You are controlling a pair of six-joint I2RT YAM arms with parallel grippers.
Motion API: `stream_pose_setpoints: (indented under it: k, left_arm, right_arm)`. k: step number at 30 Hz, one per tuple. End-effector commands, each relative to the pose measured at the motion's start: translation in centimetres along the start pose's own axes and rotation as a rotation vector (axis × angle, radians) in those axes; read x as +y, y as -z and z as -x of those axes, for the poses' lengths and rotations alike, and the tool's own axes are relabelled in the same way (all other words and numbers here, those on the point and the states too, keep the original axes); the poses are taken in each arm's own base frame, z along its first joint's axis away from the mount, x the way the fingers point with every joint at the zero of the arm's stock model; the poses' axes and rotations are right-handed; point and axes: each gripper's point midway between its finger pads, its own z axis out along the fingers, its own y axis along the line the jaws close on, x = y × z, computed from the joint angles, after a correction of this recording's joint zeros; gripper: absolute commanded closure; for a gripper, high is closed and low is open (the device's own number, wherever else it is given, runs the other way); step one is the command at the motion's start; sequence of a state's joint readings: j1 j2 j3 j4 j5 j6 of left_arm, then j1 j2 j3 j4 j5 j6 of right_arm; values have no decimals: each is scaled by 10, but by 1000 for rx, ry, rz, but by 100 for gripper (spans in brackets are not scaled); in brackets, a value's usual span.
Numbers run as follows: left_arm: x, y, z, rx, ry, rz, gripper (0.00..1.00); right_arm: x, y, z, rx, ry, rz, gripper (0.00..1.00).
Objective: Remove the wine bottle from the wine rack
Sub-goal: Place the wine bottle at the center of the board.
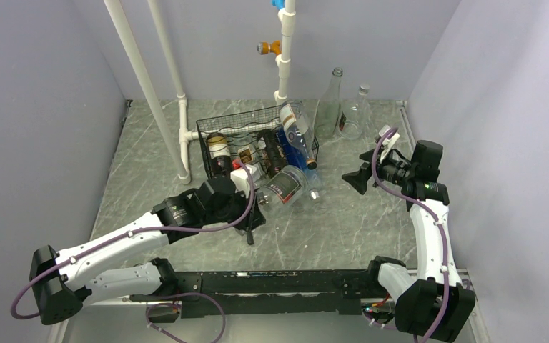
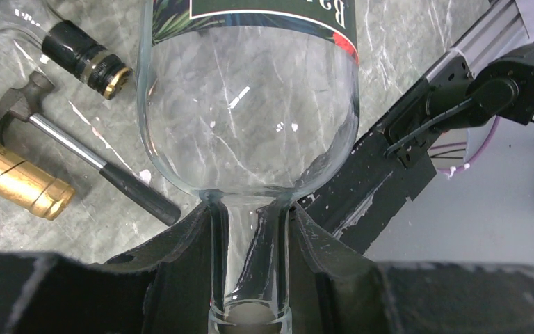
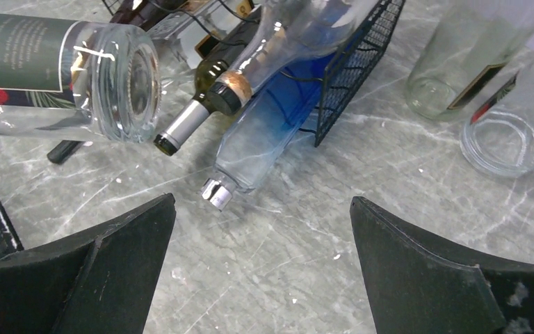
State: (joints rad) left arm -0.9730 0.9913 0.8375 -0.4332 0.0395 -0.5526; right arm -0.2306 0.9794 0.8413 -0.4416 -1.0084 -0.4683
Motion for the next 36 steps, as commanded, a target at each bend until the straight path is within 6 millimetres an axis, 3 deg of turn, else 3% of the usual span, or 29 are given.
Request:
stream_pose_setpoints:
  k: [1, 17, 26, 36]
  left_arm:
    - [-58, 25, 73, -264, -64, -233, 100]
    - [-79, 15, 56, -135, -86, -327, 100]
    - [-91, 9, 48, -8, -66, -354, 100]
    - [-101, -7, 39, 211, 15, -317, 100]
  right_arm:
    - [16, 4, 12, -42, 73, 77, 0]
    - [55, 9, 6, -98, 200, 266, 0]
    - [92, 13, -11, -181, 383, 401, 0]
    - [115, 1, -36, -145, 456, 516, 1]
